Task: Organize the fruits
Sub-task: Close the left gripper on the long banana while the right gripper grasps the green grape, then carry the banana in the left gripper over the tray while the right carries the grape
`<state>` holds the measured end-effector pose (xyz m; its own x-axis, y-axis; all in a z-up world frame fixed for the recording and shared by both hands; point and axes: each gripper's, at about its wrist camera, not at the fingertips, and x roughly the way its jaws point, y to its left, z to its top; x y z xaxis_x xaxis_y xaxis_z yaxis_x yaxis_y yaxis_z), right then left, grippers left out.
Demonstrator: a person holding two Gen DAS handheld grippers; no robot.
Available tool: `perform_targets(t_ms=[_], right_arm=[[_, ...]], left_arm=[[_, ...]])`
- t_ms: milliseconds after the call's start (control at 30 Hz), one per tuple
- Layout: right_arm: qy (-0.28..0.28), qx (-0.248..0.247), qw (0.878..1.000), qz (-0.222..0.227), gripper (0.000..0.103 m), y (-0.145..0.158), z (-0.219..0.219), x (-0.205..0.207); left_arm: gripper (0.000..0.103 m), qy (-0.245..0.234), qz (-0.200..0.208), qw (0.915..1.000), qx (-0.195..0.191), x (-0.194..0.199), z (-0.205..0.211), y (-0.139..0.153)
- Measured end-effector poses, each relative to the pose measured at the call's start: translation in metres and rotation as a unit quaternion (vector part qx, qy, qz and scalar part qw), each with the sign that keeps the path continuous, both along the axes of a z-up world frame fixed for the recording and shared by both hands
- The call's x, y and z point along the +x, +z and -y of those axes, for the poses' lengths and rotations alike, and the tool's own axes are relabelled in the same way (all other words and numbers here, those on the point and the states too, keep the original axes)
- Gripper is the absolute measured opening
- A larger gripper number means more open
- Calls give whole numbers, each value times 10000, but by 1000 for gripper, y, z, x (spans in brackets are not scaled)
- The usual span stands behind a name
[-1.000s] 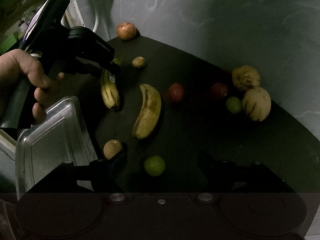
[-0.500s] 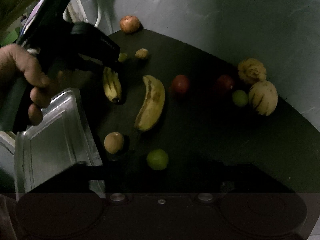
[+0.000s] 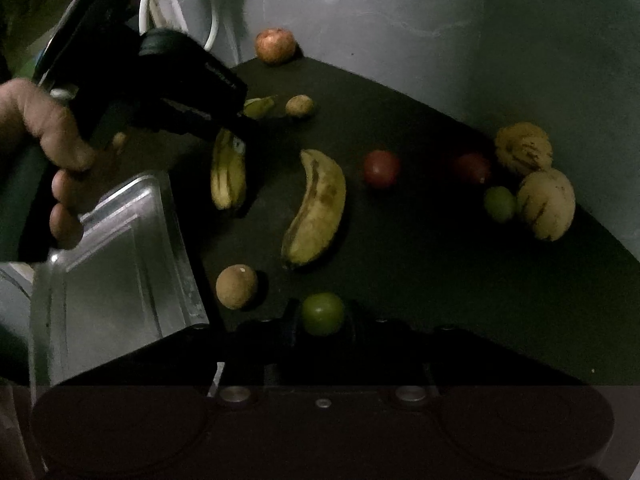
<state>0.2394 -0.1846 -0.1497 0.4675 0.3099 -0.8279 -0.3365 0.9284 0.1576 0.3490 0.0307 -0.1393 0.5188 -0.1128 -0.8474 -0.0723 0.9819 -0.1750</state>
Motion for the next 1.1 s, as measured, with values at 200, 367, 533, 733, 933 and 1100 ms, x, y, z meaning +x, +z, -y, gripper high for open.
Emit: perform_targets(t_ms=[200,367,533,733,933,1100], right_arm=[[6,147,9995,271,23,22,2,-3],[83,286,9981,535,23,42,2,-4],[194,423,9960,762,23,62,2,-4],[404,583,9920,1043,23,93,2,-13],[650,698,9873,1267,23,120,5,-33],[917,766,9822,1451,23,141,6,-52]], left_arm=[[33,83,134,9999,-48,-13,-3,16],[33,140,378,9992,-50,-32,-3,41],[33,258,597,9978,98,-62,-2,67],[33,464,757,9959,198,-108,-1,89],[33,695,870,9935,228,-157,6,103],[33,962,1014,9900,214,-196,8,115]])
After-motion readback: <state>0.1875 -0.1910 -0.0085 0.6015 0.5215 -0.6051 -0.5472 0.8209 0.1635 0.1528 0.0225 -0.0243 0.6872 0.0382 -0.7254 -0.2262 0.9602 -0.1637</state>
